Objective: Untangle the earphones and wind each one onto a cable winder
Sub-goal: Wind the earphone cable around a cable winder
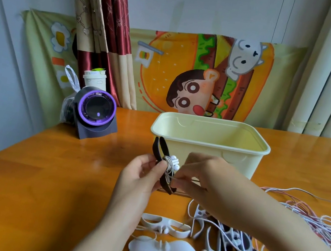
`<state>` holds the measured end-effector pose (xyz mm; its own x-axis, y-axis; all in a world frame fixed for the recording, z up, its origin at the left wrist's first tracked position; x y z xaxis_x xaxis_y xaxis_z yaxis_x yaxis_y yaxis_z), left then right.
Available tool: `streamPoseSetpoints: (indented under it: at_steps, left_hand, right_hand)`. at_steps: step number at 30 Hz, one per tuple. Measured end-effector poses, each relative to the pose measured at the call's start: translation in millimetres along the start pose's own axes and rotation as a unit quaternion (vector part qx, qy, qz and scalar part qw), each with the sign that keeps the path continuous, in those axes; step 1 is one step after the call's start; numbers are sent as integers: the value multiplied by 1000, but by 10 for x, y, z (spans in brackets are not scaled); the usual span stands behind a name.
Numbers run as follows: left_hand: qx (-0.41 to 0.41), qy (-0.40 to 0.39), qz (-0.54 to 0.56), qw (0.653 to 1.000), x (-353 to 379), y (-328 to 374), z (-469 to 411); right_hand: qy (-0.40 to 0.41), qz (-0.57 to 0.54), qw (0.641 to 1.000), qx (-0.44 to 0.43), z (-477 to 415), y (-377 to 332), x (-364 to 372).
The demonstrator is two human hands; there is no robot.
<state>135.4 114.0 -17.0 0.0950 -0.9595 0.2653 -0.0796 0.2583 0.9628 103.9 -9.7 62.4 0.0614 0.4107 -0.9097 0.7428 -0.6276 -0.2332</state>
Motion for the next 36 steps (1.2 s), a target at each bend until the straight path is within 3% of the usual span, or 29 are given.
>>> streamPoseSetpoints:
  at_steps: [10,20,27,36]
  left_hand:
    - [-30,-19,61,998,24,8,30]
    - [-52,-47,68,995,82,-31,29]
    - [-41,-76,58,995,138,5,63]
    - [-56,-160,4,986,260,-2,138]
  right_hand:
    - [-8,-33,997,-68,-28,-36,49]
    - [75,-128,988,32,-6,160,-68]
    - [150,-290,937,126,3,371,-99]
    - [210,-189,953,111,46,380,-292]
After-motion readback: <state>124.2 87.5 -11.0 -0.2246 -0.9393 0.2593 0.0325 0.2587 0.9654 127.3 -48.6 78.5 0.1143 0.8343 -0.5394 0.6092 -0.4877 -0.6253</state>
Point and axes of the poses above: each hand's wrist, its own z-axis away from the middle knuckle, its own x-axis out of the palm, y = z × x, the point moved 7 cm from there along -z, towards the middle knuckle, and after that the axes turned 6 degrees about -x, right-handed, at the moved point
